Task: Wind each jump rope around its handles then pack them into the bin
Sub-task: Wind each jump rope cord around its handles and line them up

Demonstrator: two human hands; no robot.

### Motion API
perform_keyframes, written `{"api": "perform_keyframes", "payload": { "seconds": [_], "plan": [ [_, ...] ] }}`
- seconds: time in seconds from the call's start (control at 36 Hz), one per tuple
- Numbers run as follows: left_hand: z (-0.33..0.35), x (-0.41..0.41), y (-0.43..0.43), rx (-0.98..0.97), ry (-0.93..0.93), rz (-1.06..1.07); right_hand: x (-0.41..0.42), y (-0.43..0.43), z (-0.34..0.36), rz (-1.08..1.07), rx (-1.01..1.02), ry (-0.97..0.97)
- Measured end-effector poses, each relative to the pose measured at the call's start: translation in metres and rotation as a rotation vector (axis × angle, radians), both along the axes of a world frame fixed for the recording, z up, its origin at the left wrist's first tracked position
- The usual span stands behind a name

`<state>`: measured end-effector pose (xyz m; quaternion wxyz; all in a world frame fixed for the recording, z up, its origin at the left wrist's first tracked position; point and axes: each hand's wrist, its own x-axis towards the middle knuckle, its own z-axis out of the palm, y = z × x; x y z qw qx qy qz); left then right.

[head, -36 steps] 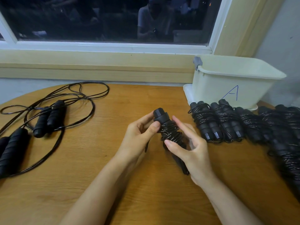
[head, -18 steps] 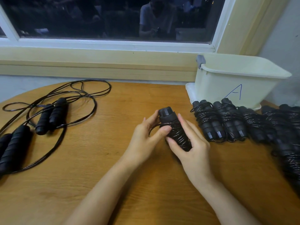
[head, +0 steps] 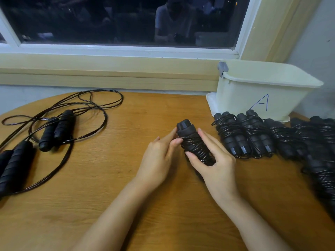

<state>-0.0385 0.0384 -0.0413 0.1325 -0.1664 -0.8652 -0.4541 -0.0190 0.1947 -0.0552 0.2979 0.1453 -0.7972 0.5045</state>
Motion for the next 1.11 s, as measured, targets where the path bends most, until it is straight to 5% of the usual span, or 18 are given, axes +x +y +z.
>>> {"api": "perform_keyframes", "payload": {
  "seconds": [0.25,0.72,0.86,1.11],
  "plan": [
    [0.017,0.006,-0.002,0.509,-0.314,-0.180,0.010,0.004,0.014,0.278,-0.366,-0.279],
    [0.023,0.003,-0.007,0.824,-0.540,-0.095,0.008,0.009,0.021,0.469,-0.705,-0.499],
    [0.023,0.006,-0.002,0.878,-0.522,0.012,0.007,0.008,0.020,0.383,-0.524,-0.345],
    [0.029,0.015,0.012,0.975,-0.468,0.139,0.003,0.000,0.004,0.012,0.088,0.005]
  ]
}}
